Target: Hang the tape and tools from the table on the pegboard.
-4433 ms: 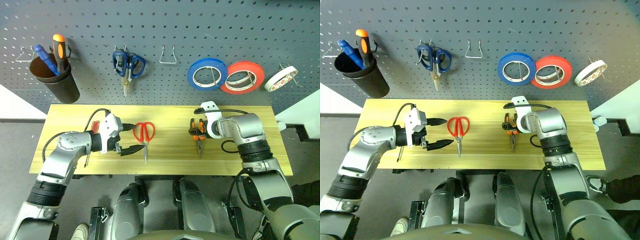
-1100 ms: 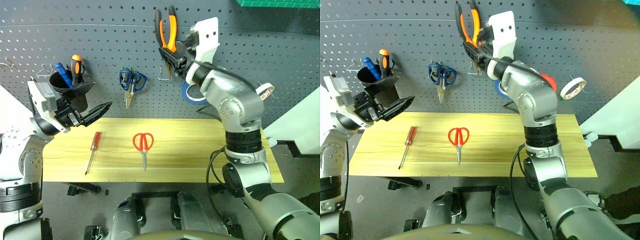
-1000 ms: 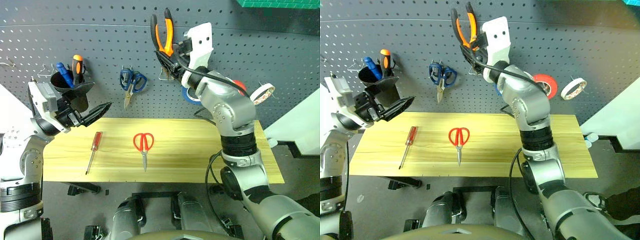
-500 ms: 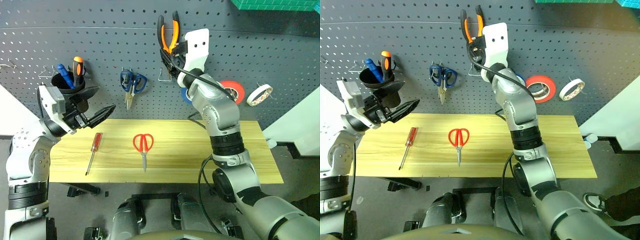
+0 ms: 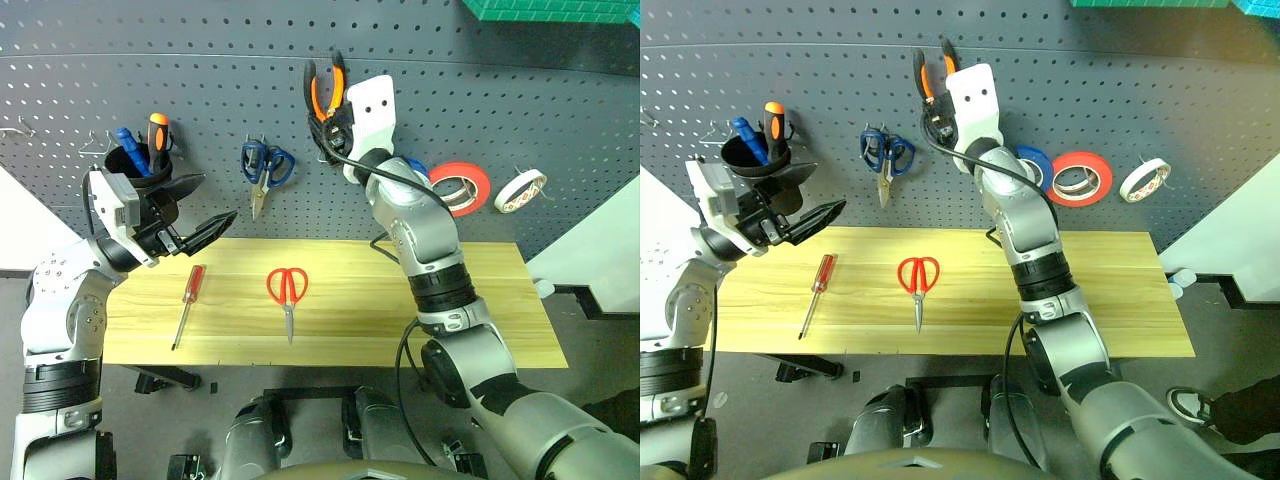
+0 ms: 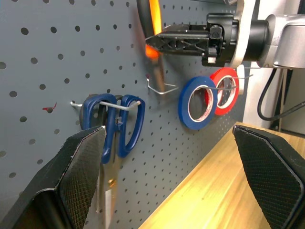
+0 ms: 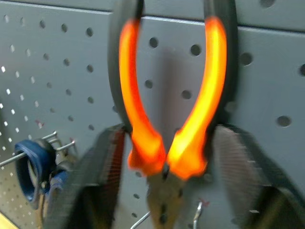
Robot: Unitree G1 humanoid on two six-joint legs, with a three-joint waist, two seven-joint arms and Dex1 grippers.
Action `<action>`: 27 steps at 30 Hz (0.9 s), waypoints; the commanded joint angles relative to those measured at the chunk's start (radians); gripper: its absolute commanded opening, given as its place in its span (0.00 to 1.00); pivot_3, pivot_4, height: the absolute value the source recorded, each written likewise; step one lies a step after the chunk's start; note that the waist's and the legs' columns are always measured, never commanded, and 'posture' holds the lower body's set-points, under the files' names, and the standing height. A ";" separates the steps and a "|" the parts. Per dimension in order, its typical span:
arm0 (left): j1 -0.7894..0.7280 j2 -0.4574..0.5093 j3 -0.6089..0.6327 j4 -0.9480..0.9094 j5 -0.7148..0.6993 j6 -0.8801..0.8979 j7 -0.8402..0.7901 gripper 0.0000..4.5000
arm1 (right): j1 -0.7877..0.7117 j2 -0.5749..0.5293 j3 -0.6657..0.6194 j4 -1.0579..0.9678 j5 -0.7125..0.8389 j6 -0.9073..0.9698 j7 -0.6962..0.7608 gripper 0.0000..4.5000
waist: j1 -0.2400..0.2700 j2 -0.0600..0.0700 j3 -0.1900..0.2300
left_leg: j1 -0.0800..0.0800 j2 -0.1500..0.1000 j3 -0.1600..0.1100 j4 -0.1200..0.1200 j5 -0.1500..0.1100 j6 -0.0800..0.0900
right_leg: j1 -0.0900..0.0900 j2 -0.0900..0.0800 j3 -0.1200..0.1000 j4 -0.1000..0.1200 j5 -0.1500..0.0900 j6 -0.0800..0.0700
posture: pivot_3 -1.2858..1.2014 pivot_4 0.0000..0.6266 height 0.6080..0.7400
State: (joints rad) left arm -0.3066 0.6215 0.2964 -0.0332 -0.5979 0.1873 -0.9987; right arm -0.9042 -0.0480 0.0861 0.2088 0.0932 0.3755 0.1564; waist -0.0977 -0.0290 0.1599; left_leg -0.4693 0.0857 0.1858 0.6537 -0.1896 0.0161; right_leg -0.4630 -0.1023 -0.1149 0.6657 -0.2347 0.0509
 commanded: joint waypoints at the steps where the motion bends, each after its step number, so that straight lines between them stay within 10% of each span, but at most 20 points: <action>1: 0.002 0.010 0.013 -0.017 0.000 -0.014 0.001 1.00 | -0.022 0.004 -0.022 -0.047 0.009 0.011 0.003 0.96 | 0.000 0.000 0.000 | 0.001 0.000 0.000 0.000 0.000 0.000 | 0.001 0.000 0.000 0.000 0.000 0.000 | 0.49 0.14 0.92; 13: 0.047 0.016 0.007 -0.035 0.013 0.005 0.025 1.00 | -0.032 -0.100 -0.137 -0.281 0.194 0.202 0.140 0.98 | 0.002 0.000 0.000 | 0.005 0.000 0.000 -0.001 0.000 0.000 | 0.005 0.000 0.001 0.000 0.000 0.000 | 0.49 0.15 0.92; 27: 0.162 -0.057 -0.124 -0.191 0.140 0.155 0.300 1.00 | 0.232 -0.598 -0.054 -0.447 0.591 0.493 0.899 0.98 | 0.019 0.001 -0.001 | 0.009 0.000 -0.002 -0.002 -0.005 0.007 | 0.007 0.000 0.002 -0.001 0.000 0.000 | 0.49 0.18 0.92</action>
State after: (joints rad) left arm -0.1398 0.5784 0.1979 -0.1736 -0.5154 0.3294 -0.7779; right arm -0.6928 -0.6138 -0.0013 -0.2155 0.6672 0.8849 0.9652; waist -0.0788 -0.0280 0.1587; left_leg -0.4608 0.0863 0.1841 0.6519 -0.1942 0.0233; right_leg -0.4562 -0.1028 -0.1132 0.6644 -0.2348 0.0507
